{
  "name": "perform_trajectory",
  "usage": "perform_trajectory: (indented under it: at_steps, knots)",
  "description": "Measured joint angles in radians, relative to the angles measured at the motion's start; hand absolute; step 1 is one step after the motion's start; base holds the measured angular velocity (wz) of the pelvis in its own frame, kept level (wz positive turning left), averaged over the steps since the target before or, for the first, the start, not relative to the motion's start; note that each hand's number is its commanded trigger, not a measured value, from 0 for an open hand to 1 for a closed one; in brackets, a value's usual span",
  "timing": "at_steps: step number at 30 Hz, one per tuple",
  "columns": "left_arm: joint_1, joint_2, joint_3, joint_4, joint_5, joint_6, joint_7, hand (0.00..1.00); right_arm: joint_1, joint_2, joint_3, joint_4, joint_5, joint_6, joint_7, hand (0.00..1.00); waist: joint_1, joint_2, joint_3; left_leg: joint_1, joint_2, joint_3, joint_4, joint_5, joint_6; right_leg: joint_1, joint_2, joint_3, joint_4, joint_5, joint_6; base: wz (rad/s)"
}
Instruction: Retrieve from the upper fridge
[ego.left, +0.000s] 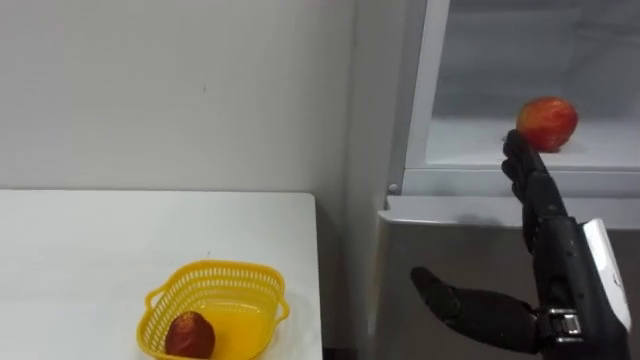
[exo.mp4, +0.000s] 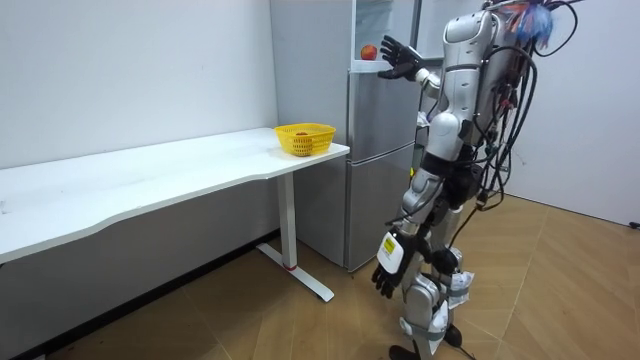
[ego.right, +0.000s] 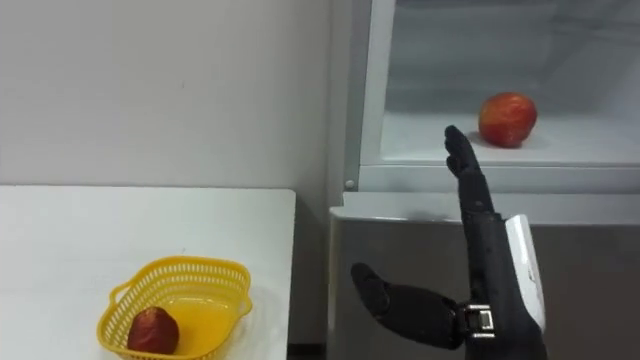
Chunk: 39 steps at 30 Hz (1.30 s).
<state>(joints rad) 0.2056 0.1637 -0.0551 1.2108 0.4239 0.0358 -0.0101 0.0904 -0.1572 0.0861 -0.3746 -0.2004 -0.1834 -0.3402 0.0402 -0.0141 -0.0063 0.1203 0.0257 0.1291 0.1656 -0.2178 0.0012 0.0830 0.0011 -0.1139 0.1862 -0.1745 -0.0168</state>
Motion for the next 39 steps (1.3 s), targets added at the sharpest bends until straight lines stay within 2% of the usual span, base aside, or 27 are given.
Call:
perform_trajectory:
  at_steps: [5,10,19,22,30,32,34,35,37,39]
  knots:
    - [0.0,-0.013,-0.012,-0.001,-0.001,0.0,0.008,0.0,0.0,0.003,0.001,0.0,0.011,-0.015,-0.035,0.0,-0.008,0.008,0.0046,0.001,0.001,0.006,-0.007,0.0,0.0,-0.005,0.002,0.008,0.001,0.0,0.0,-0.04]
    - [0.004,-0.023,-0.012,0.0,0.0,-0.001,0.008,0.0,0.001,0.003,0.0,0.0,0.008,-0.017,-0.074,0.0,-0.009,0.011,0.0036,-0.001,0.001,0.012,-0.013,0.0,0.0,-0.014,0.004,0.018,0.003,0.0,0.0,-0.04]
    - [0.004,-0.023,-0.005,0.001,-0.002,0.0,0.009,0.0,0.029,0.0,-0.002,0.001,-0.001,-0.02,-0.174,0.0,-0.01,0.005,0.0002,-0.002,0.0,0.012,-0.014,0.0,0.0,-0.015,0.003,0.011,0.0,-0.001,0.001,0.0]
    - [0.005,-0.023,-0.005,0.002,-0.039,0.002,0.025,0.0,0.029,-0.003,-0.013,0.008,-0.012,-0.019,-0.199,0.0,-0.009,0.003,0.0003,-0.001,0.0,0.012,-0.014,0.0,0.0,-0.014,0.003,0.01,0.0,-0.001,0.001,0.0]
    - [0.014,-0.022,-0.006,0.002,-0.041,0.009,0.029,0.0,0.023,-0.019,-0.054,0.038,-0.036,-0.011,-0.24,0.0,-0.009,-0.012,0.0022,-0.003,-0.001,0.004,-0.01,0.0,0.0,-0.009,0.0,-0.003,-0.003,-0.001,0.001,0.03]
    - [0.015,-0.02,-0.006,0.001,-0.041,0.009,0.029,0.0,-0.003,-0.022,-0.078,0.064,-0.016,-0.01,-0.24,0.0,-0.011,-0.023,0.0027,-0.004,-0.001,0.003,-0.008,0.0,0.0,-0.008,0.0,-0.004,-0.004,-0.001,0.001,0.0]
    - [0.015,-0.016,-0.004,0.0,-0.04,0.008,0.029,0.0,-0.064,-0.043,-0.129,0.098,0.029,-0.01,-0.251,0.0,-0.012,-0.035,0.0106,-0.004,-0.002,-0.003,-0.005,0.0,0.0,-0.003,-0.001,-0.011,-0.005,-0.001,0.001,0.08]
    - [0.012,-0.013,-0.001,0.0,-0.038,0.008,0.028,0.0,-0.083,-0.048,-0.145,0.106,0.035,-0.009,-0.256,0.0,-0.011,-0.039,0.0117,-0.004,-0.002,-0.005,-0.004,0.0,0.0,-0.002,-0.001,-0.013,-0.005,-0.001,0.001,0.1]
    - [0.017,-0.006,0.012,-0.007,-0.036,0.01,0.02,0.0,-0.158,-0.087,-0.2,0.134,0.038,-0.001,-0.279,0.0,-0.013,-0.05,0.0114,-0.005,-0.001,-0.011,-0.002,0.0,0.0,0.004,-0.001,-0.022,-0.015,-0.001,0.001,0.09]
    - [0.023,0.001,0.012,-0.028,-0.036,0.011,0.016,0.0,-0.196,-0.117,-0.219,0.135,0.037,0.001,-0.294,0.0,-0.012,-0.055,0.0114,-0.005,-0.002,-0.018,-0.001,0.0,0.0,0.007,-0.001,-0.027,-0.018,-0.001,0.001,0.1]
